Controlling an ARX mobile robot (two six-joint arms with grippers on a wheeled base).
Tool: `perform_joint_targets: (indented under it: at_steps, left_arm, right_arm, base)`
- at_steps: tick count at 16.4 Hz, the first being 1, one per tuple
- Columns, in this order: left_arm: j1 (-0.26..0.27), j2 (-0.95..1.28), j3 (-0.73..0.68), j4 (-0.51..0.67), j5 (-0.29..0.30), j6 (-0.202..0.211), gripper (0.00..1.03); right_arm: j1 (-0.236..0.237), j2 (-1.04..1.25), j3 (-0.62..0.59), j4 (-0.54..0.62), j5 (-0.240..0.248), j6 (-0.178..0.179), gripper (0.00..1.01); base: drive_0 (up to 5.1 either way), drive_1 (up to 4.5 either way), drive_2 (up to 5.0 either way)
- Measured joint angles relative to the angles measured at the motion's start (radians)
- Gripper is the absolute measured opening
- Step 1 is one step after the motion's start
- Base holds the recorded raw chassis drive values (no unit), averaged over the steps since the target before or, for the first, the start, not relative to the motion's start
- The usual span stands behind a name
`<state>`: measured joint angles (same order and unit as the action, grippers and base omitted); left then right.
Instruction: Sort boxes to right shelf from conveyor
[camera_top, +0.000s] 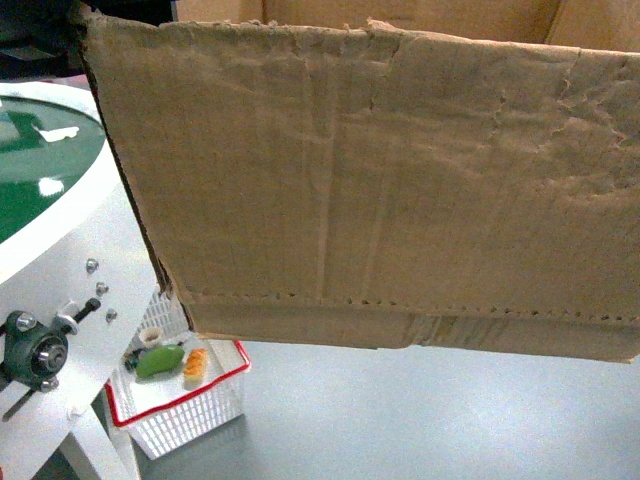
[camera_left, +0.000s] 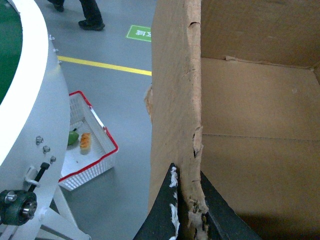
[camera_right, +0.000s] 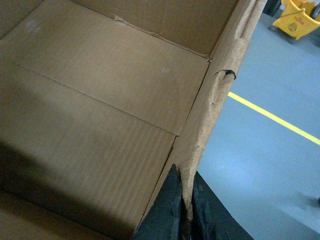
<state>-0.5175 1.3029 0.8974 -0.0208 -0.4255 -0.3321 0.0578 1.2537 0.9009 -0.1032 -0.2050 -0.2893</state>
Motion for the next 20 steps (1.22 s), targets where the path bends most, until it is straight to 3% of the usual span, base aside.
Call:
perform_joint_targets:
  at_steps: [20]
  left_arm:
    - [0.007,-0.003,0.000,-0.004,-0.004,0.000,0.03]
  right_arm:
    - [0.006,0.001,0.000,0.003,0.001,0.000,0.02]
  base:
    - [-0.5,-0.53,-0.5]
